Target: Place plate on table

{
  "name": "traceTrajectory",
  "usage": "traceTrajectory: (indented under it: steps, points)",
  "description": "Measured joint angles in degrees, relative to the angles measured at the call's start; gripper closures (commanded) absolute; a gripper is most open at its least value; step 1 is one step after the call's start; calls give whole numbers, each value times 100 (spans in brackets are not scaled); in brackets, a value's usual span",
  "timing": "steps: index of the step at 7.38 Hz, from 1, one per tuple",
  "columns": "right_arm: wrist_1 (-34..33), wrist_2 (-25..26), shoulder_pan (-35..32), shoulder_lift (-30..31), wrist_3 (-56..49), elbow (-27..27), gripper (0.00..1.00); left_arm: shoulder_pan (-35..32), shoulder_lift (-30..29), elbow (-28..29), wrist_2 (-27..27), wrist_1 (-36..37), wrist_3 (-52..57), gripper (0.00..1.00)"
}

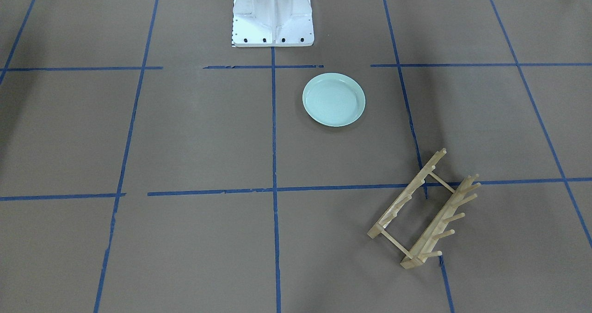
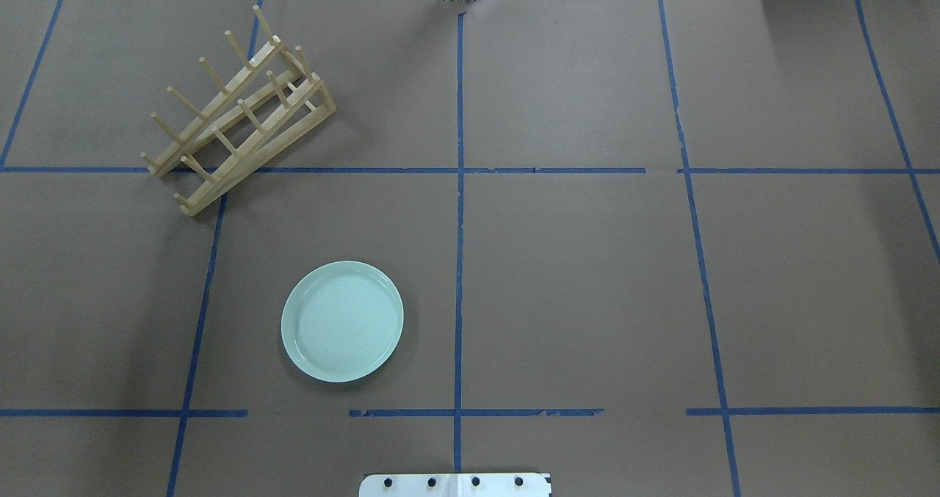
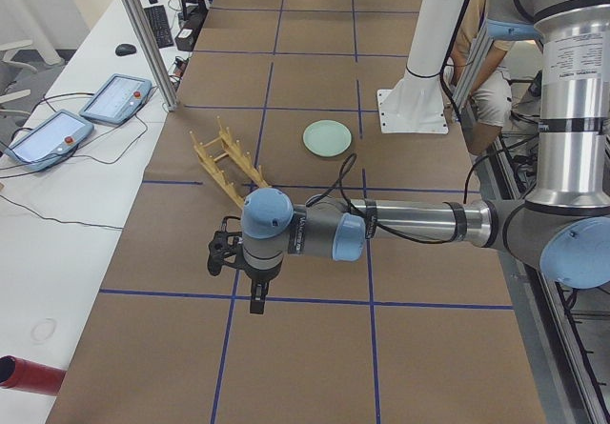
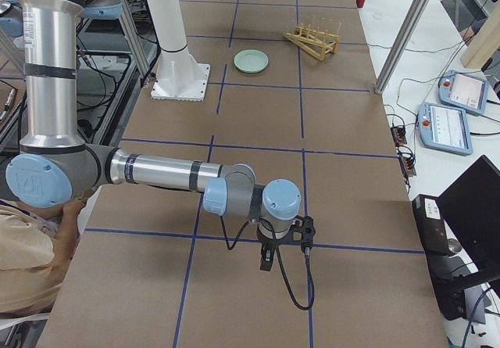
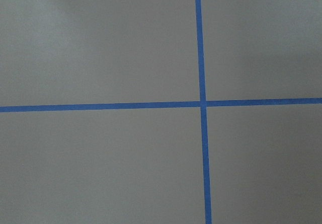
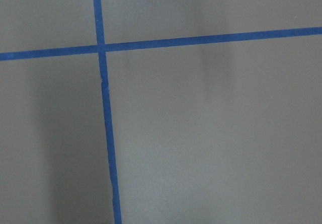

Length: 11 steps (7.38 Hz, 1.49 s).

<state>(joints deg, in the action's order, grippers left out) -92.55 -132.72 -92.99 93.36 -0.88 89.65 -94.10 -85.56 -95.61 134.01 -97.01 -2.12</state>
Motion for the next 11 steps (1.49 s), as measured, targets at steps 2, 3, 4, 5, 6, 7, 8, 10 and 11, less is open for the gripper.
traceTrajectory:
  steps: [2, 3, 4, 5, 6, 7, 8, 10, 11]
  points:
    - [0, 0, 0, 1, 0, 0, 0, 2, 102, -23, 17, -13, -13, 0]
    - [0, 0, 0, 0, 0, 0, 0, -3, 121, -33, 27, 14, -13, 0]
    - [0, 0, 0, 0, 0, 0, 0, -12, 120, -64, 29, 129, -4, 0]
    - [0, 0, 0, 3, 0, 0, 0, -12, 100, -163, 20, 424, 19, 0]
    - [0, 0, 0, 5, 0, 0, 0, -5, 84, -320, -2, 752, 53, 0]
    - [0, 0, 0, 6, 0, 0, 0, 3, 72, -411, -7, 896, 111, 0]
    - [0, 0, 0, 7, 0, 0, 0, 12, 50, -422, 6, 911, 187, 0]
    - [0, 0, 0, 7, 0, 0, 0, 21, 21, -395, 28, 840, 262, 0]
    - [0, 0, 0, 5, 0, 0, 0, 23, 4, -398, 36, 830, 269, 0]
